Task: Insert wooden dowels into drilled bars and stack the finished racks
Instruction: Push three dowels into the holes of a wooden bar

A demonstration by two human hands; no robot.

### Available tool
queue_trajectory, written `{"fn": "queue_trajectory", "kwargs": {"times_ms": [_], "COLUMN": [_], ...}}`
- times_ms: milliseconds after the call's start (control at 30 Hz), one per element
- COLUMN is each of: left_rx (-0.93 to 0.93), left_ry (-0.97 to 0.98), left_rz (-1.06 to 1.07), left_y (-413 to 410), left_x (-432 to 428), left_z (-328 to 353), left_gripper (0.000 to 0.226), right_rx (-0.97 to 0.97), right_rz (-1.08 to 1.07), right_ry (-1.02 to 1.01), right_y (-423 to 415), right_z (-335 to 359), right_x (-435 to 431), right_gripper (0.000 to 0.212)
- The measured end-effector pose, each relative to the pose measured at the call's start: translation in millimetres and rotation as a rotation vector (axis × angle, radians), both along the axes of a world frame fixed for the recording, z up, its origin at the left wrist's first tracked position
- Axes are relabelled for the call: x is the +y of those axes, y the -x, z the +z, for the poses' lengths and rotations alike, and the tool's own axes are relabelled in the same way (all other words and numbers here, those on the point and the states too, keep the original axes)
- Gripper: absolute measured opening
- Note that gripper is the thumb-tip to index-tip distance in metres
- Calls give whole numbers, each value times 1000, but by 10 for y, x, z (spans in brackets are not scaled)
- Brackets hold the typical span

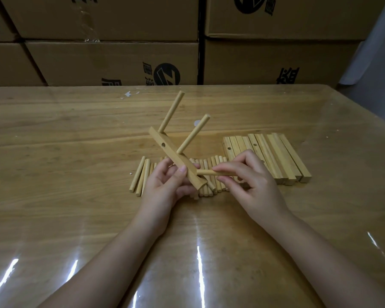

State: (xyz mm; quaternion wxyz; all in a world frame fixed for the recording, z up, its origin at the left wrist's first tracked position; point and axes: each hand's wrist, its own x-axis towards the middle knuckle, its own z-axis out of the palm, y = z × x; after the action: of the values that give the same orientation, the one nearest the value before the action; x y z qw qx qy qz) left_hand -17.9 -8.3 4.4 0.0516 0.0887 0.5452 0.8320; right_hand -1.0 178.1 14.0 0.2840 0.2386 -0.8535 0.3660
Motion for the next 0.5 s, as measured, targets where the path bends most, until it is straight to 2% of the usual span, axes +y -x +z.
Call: {"fn": "queue_trajectory", "kwargs": {"times_ms": [100,200,300,400,500], "left_rx": [8,9,15,25,31], "left_ry": [-4,-5,-1,-4,-2], "left_rz": [-4,-7,-12,-23,-27], "left_y": [-6,-4,-3,-7,-6], "left_x": [-4,-12,-15,-9,-8], "left_z": [-8,-11,-16,-13,-11], "left_gripper": [39,44,43,40,41], "right_rx": [-5,-7,-31,-68,-169], "right_rz": [-63,-179,-246,-274,-170], "right_ry": [-43,-168,-216,-89,200], "right_y": [-10,-18,-12,-8,-32], "right_z": [5,-16,-47,-19,19], "right_x": [-7,-6,-20,-22,-17], "right_gripper": [23,18,14,16,10]}}
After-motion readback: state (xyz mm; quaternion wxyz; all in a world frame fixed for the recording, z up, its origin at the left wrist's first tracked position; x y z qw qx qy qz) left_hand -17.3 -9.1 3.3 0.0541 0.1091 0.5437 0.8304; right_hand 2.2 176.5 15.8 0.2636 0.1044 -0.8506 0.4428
